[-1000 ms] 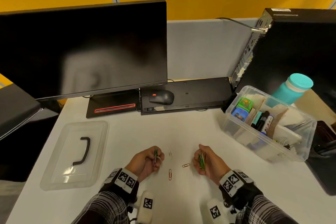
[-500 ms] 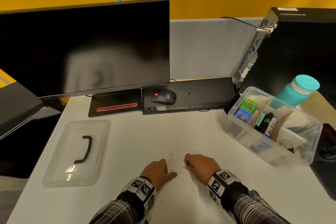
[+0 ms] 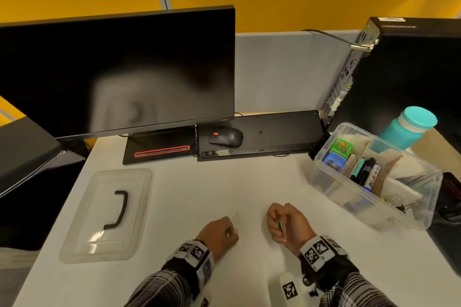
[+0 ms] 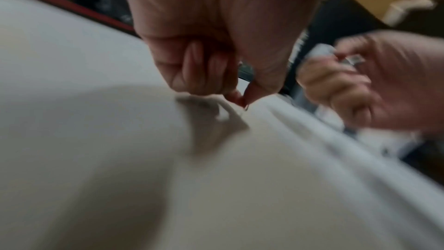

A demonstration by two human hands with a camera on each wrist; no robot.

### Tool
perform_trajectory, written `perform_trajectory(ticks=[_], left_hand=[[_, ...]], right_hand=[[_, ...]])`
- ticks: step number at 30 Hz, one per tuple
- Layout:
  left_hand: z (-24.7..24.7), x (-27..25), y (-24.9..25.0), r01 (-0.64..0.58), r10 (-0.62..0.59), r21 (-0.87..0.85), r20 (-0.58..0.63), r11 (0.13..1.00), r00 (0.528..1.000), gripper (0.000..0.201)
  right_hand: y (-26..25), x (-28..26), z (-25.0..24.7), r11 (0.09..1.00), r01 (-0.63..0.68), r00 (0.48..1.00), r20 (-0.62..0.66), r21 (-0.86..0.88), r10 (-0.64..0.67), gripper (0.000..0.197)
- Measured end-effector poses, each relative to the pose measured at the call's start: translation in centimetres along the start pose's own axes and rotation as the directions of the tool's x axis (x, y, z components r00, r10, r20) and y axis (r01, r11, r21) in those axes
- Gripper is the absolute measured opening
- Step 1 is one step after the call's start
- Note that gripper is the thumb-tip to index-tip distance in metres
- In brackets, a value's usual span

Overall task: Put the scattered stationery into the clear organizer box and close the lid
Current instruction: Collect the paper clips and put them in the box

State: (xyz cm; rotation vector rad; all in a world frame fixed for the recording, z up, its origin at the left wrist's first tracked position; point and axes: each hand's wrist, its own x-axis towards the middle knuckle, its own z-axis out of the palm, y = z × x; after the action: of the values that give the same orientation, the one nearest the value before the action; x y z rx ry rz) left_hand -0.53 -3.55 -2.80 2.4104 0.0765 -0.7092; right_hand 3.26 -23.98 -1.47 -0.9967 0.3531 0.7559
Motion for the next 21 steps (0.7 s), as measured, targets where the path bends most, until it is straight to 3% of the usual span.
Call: perform_trajectory(ticks=[3, 5, 7, 9, 11, 15, 17, 21], left_hand=[[-1.4, -0.2, -0.8, 0.060, -0.029, -0.338, 0.097, 0.939, 0.995, 0.029], [-2.4, -0.4, -1.3, 0.144, -0.097, -0.490, 0.120, 0.859, 0.988, 0.034], [-3.1, -0.4, -2.0, 0.179, -0.139, -0.573, 0.112, 0.800, 0.984, 0.031], [-3.4, -0.6, -2.4, 0.167, -0.138, -0.576, 0.093, 0.801, 0.986, 0.028], [-3.7, -0.7, -2.7, 0.119, -0.101, -0.549, 0.062, 0.827, 0.993, 0.031], [-4.0, -0.7, -3.3, -0.022, 0.013, -0.426, -0.023, 0.904, 1.000, 0.029], [-4.2, -0.5, -3.6, -0.061, 0.044, -0.394, -0.053, 0.917, 0.998, 0.029], [-4.3, 0.0, -3.5, -0.073, 0.050, -0.359, -0.074, 0.931, 0.996, 0.028]], right_hand=[[0.0, 0.2, 0.5, 0.999, 0.014, 0.996, -0.084, -0.043, -0.017, 0.031], [0.3, 0.9, 1.2, 0.953, -0.030, 0.983, -0.183, -0.302, -0.027, 0.033], [1.0, 1.6, 2.1, 0.746, -0.076, 0.967, -0.230, -0.662, -0.106, 0.028], [1.7, 2.3, 3.2, 0.424, -0.075, 0.964, -0.174, -0.903, -0.201, 0.022], [1.9, 2.7, 5.1, 0.181, -0.111, 0.966, -0.149, -0.977, -0.212, 0.032], [2.9, 4.3, 7.6, -0.157, -0.223, 0.962, -0.192, -0.962, -0.193, 0.054], [3.3, 4.5, 7.9, -0.241, -0.254, 0.959, -0.212, -0.937, -0.188, 0.054], [2.5, 3.5, 7.2, -0.224, -0.236, 0.970, -0.218, -0.945, -0.105, 0.046]])
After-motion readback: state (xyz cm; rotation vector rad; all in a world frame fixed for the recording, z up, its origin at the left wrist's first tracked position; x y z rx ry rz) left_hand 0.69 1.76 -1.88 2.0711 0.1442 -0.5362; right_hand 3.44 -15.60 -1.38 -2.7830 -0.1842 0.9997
